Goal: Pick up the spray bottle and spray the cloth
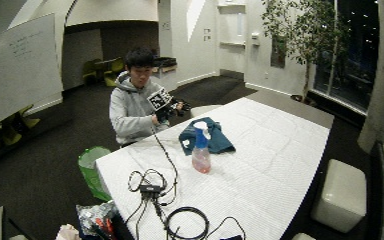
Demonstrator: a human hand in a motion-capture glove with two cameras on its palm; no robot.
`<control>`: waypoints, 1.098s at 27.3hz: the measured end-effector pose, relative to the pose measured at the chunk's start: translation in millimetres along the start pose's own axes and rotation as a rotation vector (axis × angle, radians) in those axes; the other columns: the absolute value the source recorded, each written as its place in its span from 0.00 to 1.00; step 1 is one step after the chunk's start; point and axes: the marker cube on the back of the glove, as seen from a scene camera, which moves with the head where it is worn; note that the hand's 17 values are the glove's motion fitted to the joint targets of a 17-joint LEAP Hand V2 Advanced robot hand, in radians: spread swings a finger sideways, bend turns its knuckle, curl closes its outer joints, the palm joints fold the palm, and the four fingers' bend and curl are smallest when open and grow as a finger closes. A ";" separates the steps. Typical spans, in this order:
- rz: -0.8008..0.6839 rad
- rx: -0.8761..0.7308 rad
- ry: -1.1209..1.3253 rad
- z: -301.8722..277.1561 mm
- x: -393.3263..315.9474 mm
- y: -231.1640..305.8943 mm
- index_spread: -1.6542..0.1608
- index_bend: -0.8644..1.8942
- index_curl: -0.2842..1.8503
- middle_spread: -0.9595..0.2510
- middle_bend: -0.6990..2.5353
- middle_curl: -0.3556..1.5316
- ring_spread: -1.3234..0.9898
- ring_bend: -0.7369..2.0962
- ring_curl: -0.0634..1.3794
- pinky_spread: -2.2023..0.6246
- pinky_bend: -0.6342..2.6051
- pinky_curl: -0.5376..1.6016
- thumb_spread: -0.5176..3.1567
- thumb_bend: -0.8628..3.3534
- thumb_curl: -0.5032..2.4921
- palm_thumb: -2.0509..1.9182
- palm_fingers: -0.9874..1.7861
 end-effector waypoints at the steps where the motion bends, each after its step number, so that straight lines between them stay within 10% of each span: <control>1: 0.013 0.009 0.003 -1.1 3.7 1.1 0.74 0.34 0.26 0.73 0.28 0.36 0.55 0.35 0.25 0.85 0.29 0.39 0.40 0.23 0.31 0.71 0.53; 30: 0.680 0.194 -0.305 61.5 91.1 3.5 0.76 0.35 0.20 0.88 0.28 0.36 0.62 0.39 0.26 0.87 0.38 0.42 0.42 0.20 0.30 0.69 0.36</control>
